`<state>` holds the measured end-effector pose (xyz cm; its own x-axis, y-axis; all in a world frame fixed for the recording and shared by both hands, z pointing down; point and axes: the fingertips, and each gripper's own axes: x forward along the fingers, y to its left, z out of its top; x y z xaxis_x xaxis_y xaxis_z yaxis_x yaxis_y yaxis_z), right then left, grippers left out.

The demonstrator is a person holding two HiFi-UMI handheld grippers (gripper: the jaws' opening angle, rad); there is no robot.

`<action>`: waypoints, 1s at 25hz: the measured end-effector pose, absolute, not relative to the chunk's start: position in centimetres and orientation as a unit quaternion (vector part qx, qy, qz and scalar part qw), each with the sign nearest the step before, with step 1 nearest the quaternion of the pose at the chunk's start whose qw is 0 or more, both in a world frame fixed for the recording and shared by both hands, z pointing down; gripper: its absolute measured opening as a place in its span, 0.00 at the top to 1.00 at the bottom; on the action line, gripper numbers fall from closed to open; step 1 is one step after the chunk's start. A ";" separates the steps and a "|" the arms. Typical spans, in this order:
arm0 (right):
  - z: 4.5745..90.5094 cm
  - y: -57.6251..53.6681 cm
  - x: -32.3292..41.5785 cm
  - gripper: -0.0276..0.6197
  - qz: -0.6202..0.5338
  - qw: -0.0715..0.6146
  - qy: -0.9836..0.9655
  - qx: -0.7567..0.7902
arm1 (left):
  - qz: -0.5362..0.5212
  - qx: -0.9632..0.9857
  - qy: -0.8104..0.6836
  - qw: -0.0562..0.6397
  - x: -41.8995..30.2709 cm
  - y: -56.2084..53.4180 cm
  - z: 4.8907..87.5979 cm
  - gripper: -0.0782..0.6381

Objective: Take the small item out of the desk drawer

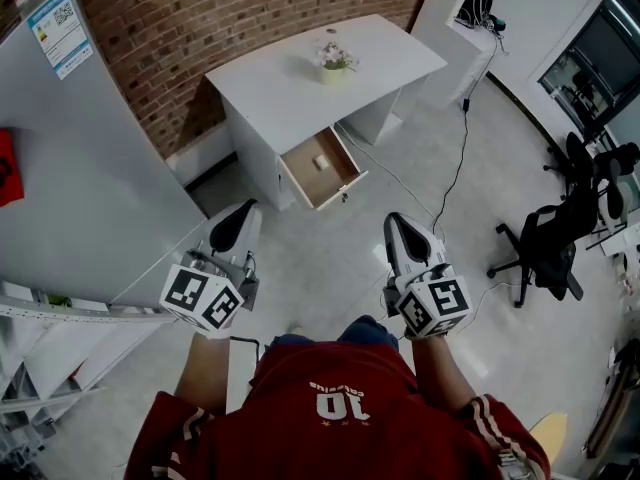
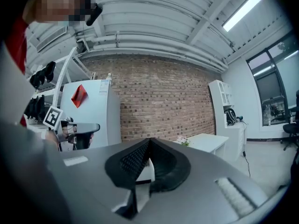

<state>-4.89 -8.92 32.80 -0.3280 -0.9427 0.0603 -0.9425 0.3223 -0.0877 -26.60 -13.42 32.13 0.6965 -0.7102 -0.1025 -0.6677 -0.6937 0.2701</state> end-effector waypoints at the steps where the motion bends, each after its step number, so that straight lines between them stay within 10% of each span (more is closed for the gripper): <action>1: 32.8 -8.9 -5.1 0.95 -0.053 0.003 0.812 -0.581 | -0.096 0.915 -0.377 0.104 -26.8 -13.5 32.2 0.89; 25: 32.3 -9.8 2.4 0.95 -0.049 0.005 0.758 -0.651 | -0.056 0.940 -0.320 0.108 -21.4 -16.6 34.1 0.89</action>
<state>2.42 -9.83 32.34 -0.1535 -0.9866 0.0558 -0.9856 0.1489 -0.0800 -21.41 -16.57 34.11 0.7887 -0.6137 -0.0372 -0.5893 -0.7719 0.2385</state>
